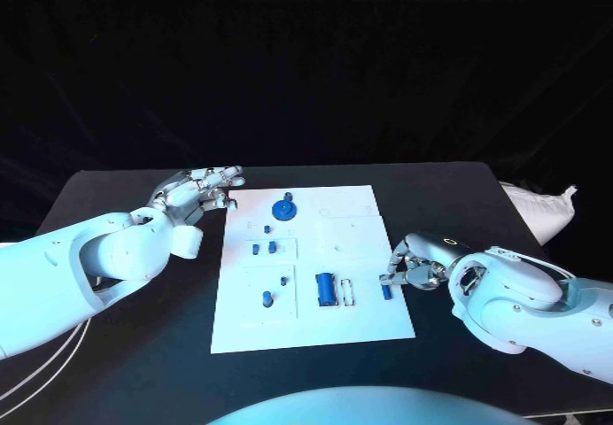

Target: Assemble the parts on the task board

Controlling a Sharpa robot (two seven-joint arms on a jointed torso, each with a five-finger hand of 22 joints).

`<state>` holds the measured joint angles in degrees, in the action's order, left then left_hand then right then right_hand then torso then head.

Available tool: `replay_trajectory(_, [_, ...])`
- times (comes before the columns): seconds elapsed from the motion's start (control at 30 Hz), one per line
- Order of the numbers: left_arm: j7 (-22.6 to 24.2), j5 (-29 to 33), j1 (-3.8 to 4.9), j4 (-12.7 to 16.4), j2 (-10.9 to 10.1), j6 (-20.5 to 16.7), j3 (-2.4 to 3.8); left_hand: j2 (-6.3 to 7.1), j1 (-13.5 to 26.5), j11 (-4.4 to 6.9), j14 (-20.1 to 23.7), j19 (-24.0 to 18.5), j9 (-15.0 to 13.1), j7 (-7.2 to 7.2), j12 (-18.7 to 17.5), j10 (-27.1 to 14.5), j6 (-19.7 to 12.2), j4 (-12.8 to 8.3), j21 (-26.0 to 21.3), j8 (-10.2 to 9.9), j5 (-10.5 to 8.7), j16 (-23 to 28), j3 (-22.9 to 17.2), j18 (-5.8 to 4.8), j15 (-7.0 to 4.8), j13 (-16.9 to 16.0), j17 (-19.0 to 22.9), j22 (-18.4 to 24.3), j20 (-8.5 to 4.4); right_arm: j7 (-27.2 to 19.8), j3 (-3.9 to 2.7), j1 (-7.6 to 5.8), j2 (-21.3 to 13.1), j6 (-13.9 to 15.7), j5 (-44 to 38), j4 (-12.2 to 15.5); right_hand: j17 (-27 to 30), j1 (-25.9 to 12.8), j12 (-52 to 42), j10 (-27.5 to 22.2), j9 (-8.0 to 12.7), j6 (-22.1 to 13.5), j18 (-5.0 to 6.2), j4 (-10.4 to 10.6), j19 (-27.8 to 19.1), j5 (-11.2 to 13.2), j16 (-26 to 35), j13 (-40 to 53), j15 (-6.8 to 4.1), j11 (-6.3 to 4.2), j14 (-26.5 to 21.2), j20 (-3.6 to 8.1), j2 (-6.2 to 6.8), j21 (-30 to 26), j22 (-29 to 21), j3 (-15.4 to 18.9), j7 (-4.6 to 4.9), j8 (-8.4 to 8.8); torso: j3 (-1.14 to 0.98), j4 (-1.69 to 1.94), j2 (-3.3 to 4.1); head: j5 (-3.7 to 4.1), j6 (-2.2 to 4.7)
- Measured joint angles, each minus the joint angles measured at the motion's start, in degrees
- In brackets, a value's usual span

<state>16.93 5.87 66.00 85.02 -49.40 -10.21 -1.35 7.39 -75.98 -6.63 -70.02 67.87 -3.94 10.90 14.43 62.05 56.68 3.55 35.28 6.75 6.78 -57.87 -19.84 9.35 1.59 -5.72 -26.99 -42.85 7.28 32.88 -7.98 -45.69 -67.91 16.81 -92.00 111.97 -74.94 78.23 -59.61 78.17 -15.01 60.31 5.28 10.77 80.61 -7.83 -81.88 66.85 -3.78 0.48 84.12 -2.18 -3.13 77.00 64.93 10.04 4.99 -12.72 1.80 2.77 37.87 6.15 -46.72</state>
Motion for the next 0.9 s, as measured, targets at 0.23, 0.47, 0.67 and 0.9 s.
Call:
replay_trajectory(0.23, [-0.1, -0.2, -0.01, 0.0, 0.0, 0.0, -0.04, 0.0, 0.0, 0.0, 0.0, 0.0, 0.0, 0.0, 0.0, 0.0, 0.0, 0.0, 0.0, 0.0, 0.0, 0.0, 0.0, 0.0, 0.0, 0.0, 0.0, 0.0, 0.0, 0.2, 0.0, 0.07, 0.7, -1.4, -1.1, -0.9, 0.0, -1.3, 0.2, 0.0, 0.1, 0.8, 0.0, 1.4, 0.0, -0.4, 0.0, 0.1, 0.0, -0.01, 0.0, 0.0, 0.91, 0.0, -0.1, 0.6, -0.1, 0.22, 0.05, -0.04, 0.02, -0.18, 0.03])
replay_trajectory(0.47, [-0.1, -0.3, -0.02, 0.0, 0.0, 0.1, -0.05, 0.0, 0.0, 0.0, 0.0, 0.0, 0.0, 0.0, 0.0, 0.0, 0.0, 0.0, 0.0, 0.0, 0.0, 0.0, 0.0, 0.0, 0.0, 0.0, 0.0, 0.0, 0.0, 0.4, 0.03, 0.34, 1.7, -3.9, -2.0, -1.7, 0.0, -2.2, 0.5, 0.0, 0.1, 1.2, 0.01, 2.1, 0.0, -1.3, 0.0, -0.1, -0.01, -0.01, 0.0, 0.0, 1.32, 0.0, -0.1, 1.2, -0.4, 0.22, 0.05, -0.08, 0.1, -0.35, -0.14])
replay_trajectory(0.67, [-0.2, -0.4, -0.03, 0.0, 0.0, 0.2, -0.06, 0.0, 0.0, 0.0, 0.0, 0.0, 0.0, 0.0, 0.0, 0.0, 0.0, 0.0, 0.0, 0.0, 0.0, 0.0, 0.0, 0.0, 0.0, 0.0, 0.0, 0.0, 0.0, 0.5, -0.04, 0.44, 2.6, -5.4, -3.0, -2.1, 0.0, -2.2, 0.5, 0.0, 0.0, 1.7, 0.0, 2.2, 0.0, -1.7, 0.0, -0.1, -0.01, -0.01, 0.0, 0.0, 1.32, 0.0, -0.2, 1.1, -0.5, 0.16, 0.02, -0.08, 0.1, -0.44, -0.32])
replay_trajectory(0.9, [-0.3, -0.4, -0.03, 0.0, 0.0, 0.3, -0.06, 0.0, 0.0, 0.0, 0.0, 0.0, 0.0, 0.0, 0.0, 0.0, 0.0, 0.0, 0.0, 0.0, 0.0, 0.0, 0.0, 0.0, 0.0, 0.0, 0.0, 0.0, 0.0, 0.5, -0.13, 0.64, 4.2, -6.3, -5.2, -2.4, 0.0, 1.3, 0.8, 0.0, -0.4, 2.2, 0.0, 0.6, 0.0, -0.1, 0.0, 0.0, -0.05, -0.43, 0.0, 0.0, 1.18, 0.0, 0.0, -0.5, -0.53, 0.39, 0.01, -0.08, 0.08, -0.56, -0.44])
